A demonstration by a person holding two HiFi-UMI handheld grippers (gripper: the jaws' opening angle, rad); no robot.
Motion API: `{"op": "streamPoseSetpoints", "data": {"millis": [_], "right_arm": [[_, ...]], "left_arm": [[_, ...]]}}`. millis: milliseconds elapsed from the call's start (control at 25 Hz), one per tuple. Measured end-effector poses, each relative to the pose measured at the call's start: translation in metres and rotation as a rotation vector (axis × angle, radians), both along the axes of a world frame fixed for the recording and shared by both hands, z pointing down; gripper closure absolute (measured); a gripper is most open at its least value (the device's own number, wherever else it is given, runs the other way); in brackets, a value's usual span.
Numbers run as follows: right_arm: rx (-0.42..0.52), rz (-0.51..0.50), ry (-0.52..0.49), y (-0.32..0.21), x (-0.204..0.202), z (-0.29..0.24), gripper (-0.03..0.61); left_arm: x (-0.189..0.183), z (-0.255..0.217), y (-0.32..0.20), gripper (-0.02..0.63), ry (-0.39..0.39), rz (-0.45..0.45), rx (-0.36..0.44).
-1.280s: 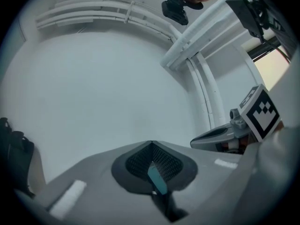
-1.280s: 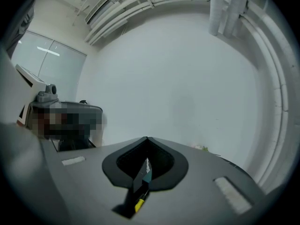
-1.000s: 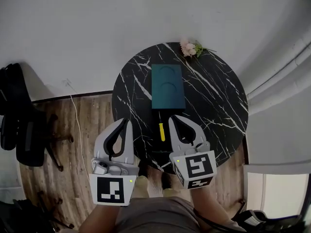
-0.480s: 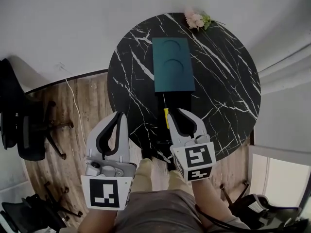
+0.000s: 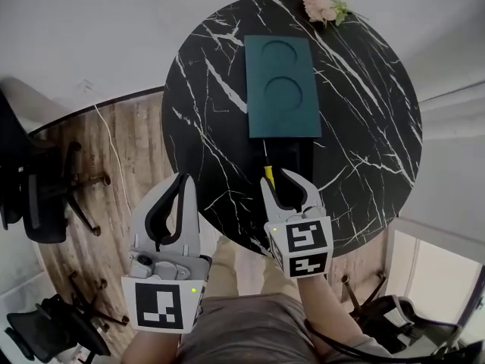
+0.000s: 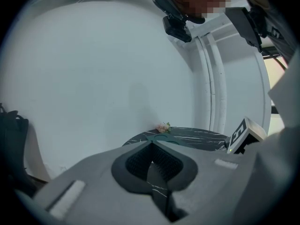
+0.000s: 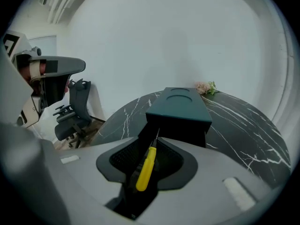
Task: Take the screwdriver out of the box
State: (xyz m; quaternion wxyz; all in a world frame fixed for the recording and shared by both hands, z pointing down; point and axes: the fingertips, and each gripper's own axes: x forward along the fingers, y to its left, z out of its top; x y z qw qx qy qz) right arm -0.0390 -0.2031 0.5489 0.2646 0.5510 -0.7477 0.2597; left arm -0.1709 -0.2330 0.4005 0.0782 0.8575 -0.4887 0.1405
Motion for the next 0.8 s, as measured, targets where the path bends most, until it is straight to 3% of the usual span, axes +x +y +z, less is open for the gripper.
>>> {"op": "streamPoseSetpoints", "data": {"millis": [600, 800], "right_arm": [[-0.169, 0.011, 0.035, -0.002, -0.001, 0.044, 0.439], [-0.211, 0.017, 0.071, -0.002, 0.002, 0.053, 0.474]], "left_arm": [[-0.01, 0.021, -0.021, 0.614, 0.022, -0.015, -0.045], [-0.014, 0.018, -0.019, 0.612, 0.025, -0.021, -0.041]]}}
